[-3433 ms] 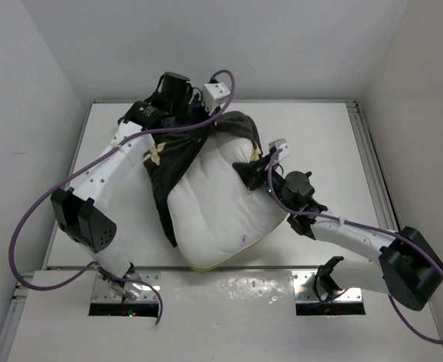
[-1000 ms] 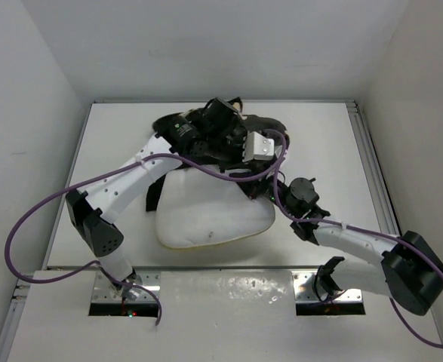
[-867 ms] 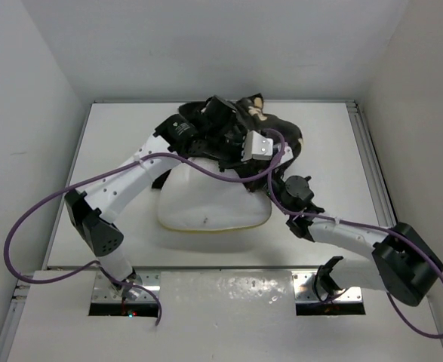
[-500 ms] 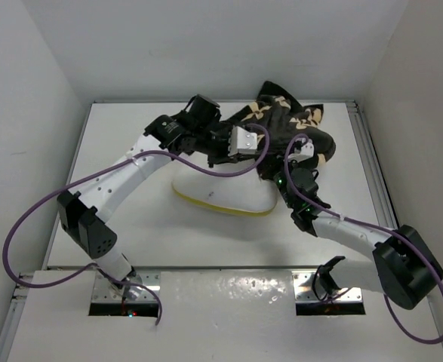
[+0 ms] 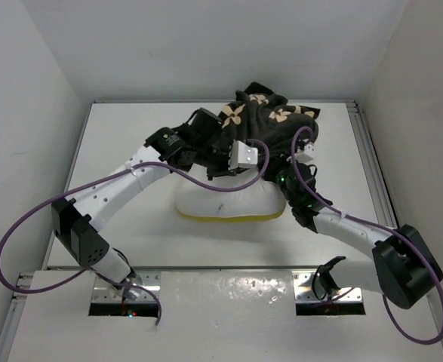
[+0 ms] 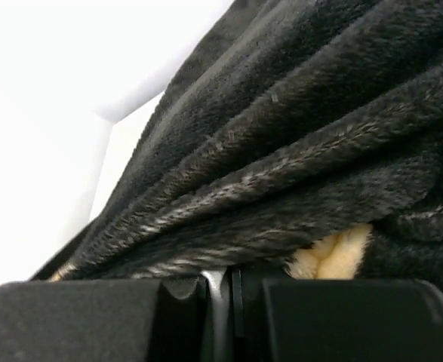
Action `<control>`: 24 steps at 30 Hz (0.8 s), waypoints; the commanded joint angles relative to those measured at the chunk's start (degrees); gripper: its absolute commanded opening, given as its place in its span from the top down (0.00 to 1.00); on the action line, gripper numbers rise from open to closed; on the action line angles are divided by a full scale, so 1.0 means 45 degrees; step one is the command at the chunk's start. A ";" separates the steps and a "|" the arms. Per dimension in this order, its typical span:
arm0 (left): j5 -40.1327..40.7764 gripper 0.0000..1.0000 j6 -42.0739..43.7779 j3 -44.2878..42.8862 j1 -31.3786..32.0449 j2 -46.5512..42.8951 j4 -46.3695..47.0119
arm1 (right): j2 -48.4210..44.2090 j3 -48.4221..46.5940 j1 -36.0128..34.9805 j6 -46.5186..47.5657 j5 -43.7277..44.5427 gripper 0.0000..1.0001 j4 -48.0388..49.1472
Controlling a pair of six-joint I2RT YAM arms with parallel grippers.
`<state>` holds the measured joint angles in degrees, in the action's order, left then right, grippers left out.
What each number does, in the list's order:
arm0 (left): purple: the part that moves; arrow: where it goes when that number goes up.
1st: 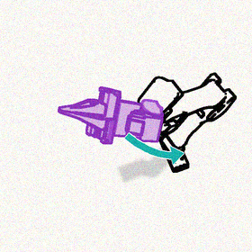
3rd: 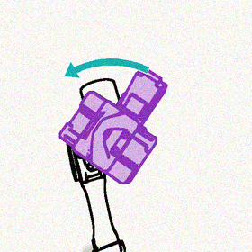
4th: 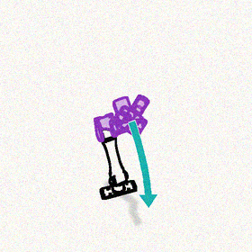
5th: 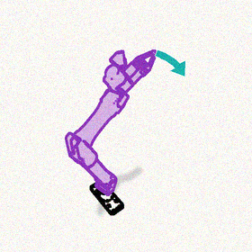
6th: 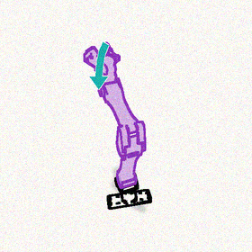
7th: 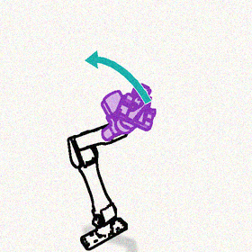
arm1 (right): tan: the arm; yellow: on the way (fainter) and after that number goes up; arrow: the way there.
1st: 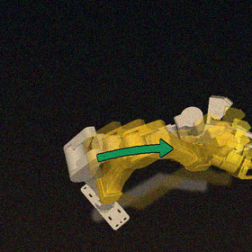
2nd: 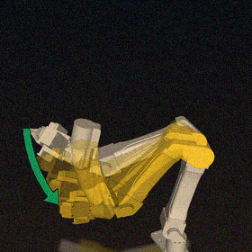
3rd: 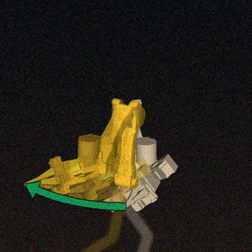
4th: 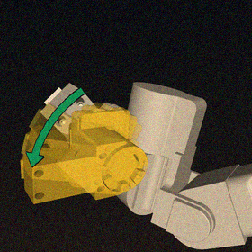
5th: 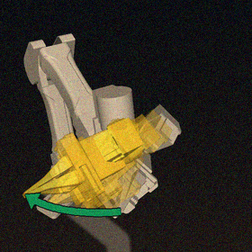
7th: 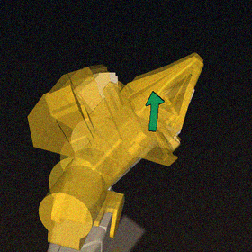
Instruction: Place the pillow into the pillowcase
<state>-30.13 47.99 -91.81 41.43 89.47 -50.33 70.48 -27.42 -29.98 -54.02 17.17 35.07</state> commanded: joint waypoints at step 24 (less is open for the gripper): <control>0.3844 1.00 -0.3750 0.1300 -0.1141 0.1055 0.2142 | -0.3630 0.2565 0.3068 0.4394 -0.8775 0.38 -0.3838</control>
<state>-11.68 31.99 -83.70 34.26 97.54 -40.60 56.12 -23.49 -16.56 -27.90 -18.81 5.82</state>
